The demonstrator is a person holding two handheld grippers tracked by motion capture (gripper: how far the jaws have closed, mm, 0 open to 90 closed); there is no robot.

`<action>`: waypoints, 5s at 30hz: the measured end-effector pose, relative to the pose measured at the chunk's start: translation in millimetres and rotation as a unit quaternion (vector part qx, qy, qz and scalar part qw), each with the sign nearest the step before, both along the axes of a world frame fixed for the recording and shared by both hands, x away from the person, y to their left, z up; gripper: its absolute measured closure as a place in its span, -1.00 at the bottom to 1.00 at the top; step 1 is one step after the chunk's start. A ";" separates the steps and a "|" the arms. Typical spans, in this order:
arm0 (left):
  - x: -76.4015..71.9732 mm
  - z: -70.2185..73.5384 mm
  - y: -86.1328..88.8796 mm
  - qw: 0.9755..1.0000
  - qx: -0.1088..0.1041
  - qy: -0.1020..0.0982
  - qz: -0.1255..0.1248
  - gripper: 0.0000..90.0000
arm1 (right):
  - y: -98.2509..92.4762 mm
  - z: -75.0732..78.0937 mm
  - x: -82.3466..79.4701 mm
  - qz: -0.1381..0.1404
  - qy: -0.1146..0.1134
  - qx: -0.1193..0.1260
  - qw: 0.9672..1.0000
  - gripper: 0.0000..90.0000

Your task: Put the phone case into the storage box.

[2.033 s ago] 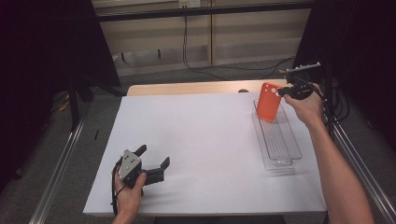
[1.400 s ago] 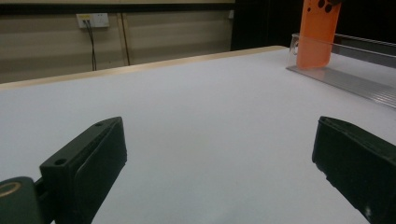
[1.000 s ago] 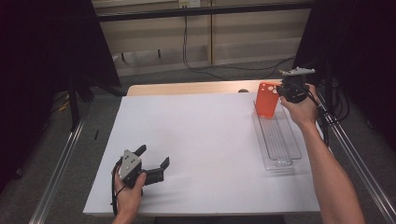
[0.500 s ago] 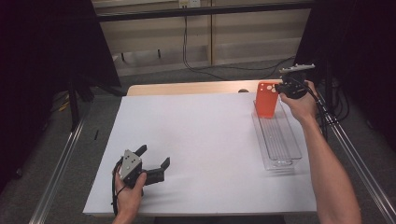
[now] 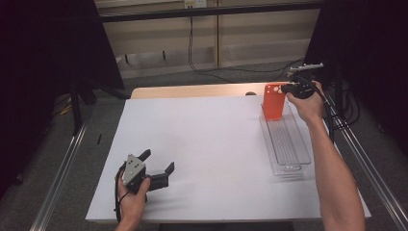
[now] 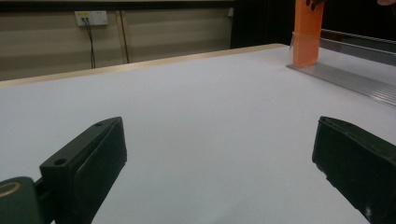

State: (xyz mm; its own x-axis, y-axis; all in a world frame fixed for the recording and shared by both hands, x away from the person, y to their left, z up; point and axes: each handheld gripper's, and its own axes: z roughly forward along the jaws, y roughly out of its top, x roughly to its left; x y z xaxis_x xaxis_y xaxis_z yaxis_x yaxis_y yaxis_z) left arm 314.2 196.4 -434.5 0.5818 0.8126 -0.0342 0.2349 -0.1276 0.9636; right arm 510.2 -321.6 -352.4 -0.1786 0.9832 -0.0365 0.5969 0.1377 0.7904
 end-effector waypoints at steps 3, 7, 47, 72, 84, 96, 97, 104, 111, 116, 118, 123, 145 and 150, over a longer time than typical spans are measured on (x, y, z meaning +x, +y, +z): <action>-0.4 0.0 0.7 1.000 0.000 0.001 0.000 -0.94 | -0.1 -0.9 0.6 0.001 -0.001 0.001 1.000 0.73; 0.3 -0.2 1.1 1.000 0.000 0.001 -0.001 -0.93 | -0.9 -0.1 0.1 0.000 0.000 0.001 1.000 0.68; 0.2 1.9 9.9 1.000 -0.009 0.003 0.017 -0.94 | -2.6 -5.3 -18.3 -0.013 -0.041 0.017 0.999 -0.82; -8.2 5.0 19.7 1.000 -0.016 -0.007 0.014 -0.94 | 1.1 -5.6 -42.6 -0.025 -0.143 0.024 0.989 -0.81; -8.9 5.0 21.3 1.000 -0.020 -0.007 0.023 -0.94 | 5.5 -17.9 -59.1 -0.048 -0.168 0.034 0.984 -0.73; -12.0 5.9 22.2 0.999 -0.018 -0.009 0.040 -0.95 | 6.7 -4.8 -93.1 -0.012 -0.190 0.032 0.981 -0.85; -12.1 5.9 22.3 0.999 -0.019 -0.009 0.040 -0.95 | 6.2 -4.3 -96.0 -0.012 -0.195 0.037 0.980 -0.86; -14.0 6.5 22.0 0.999 -0.022 -0.011 0.049 -0.96 | 3.2 -2.8 -116.5 -0.005 -0.221 0.056 0.974 -0.89; -15.6 6.8 21.4 0.998 -0.028 -0.010 0.049 -0.97 | 5.4 -6.6 -137.6 0.009 -0.235 0.054 0.970 -0.88; -17.0 7.6 20.3 0.998 -0.031 -0.009 0.046 -0.97 | 8.4 -11.5 -150.8 0.012 -0.242 0.047 0.969 -0.88; -17.9 7.9 20.1 0.998 -0.033 -0.009 0.045 -0.97 | 8.9 -11.8 -157.7 0.012 -0.244 0.045 0.969 -0.89; -19.7 9.0 21.3 0.998 -0.033 -0.012 0.048 -0.97 | 10.7 -13.3 -176.1 0.019 -0.250 0.043 0.967 -0.90; -29.6 12.2 21.0 0.998 -0.033 -0.018 0.057 -0.97 | 8.3 -51.6 -233.9 -0.006 -0.232 0.048 0.972 -1.00; -30.7 12.4 21.4 0.998 -0.033 -0.019 0.057 -0.97 | 13.1 -58.7 -246.2 0.008 -0.222 0.056 0.973 -1.00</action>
